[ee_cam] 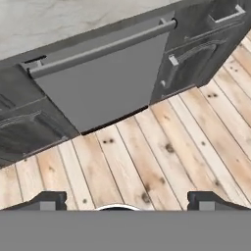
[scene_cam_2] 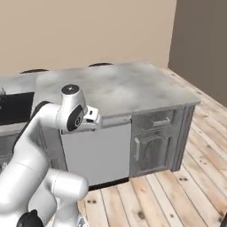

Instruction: Pick up the metallic utensils from the counter and place them in the open drawer. Make sure not to pick up any wooden utensils.

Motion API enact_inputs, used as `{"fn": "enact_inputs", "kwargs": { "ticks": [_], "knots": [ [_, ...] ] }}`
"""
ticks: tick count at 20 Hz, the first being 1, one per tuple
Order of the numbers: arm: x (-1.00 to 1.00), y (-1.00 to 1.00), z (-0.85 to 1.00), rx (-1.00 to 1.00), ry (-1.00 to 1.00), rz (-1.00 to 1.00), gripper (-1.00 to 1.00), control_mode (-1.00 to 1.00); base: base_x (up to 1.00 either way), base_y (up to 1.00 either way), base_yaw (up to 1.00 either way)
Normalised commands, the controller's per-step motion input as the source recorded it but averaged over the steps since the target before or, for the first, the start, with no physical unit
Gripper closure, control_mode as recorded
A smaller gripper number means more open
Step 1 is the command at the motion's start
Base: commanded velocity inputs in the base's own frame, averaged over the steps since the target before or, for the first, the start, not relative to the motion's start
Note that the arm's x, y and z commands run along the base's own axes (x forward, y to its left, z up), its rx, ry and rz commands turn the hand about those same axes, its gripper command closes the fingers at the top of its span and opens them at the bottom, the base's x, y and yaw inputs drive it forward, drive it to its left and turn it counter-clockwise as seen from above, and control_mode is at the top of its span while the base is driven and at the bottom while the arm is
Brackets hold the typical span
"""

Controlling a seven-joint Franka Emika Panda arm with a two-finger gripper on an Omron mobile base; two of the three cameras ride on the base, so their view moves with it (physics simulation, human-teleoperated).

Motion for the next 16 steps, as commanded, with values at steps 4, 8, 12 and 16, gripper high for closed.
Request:
{"fn": "enact_inputs", "kwargs": {
  "ticks": [4,8,12,16],
  "knots": [
    [0.0,0.0,0.0,0.0,0.0,0.0,-1.0,1.0,-0.29,0.44,0.89],
    [0.0,0.0,0.0,0.0,0.0,0.0,-1.0,1.0,-0.42,0.8,0.8],
    [0.0,0.0,0.0,0.0,0.0,0.0,-1.0,1.0,-0.51,1.0,0.69],
    [0.0,0.0,0.0,0.0,0.0,0.0,-1.0,1.0,-0.2,1.0,0.47]
  ]
}}
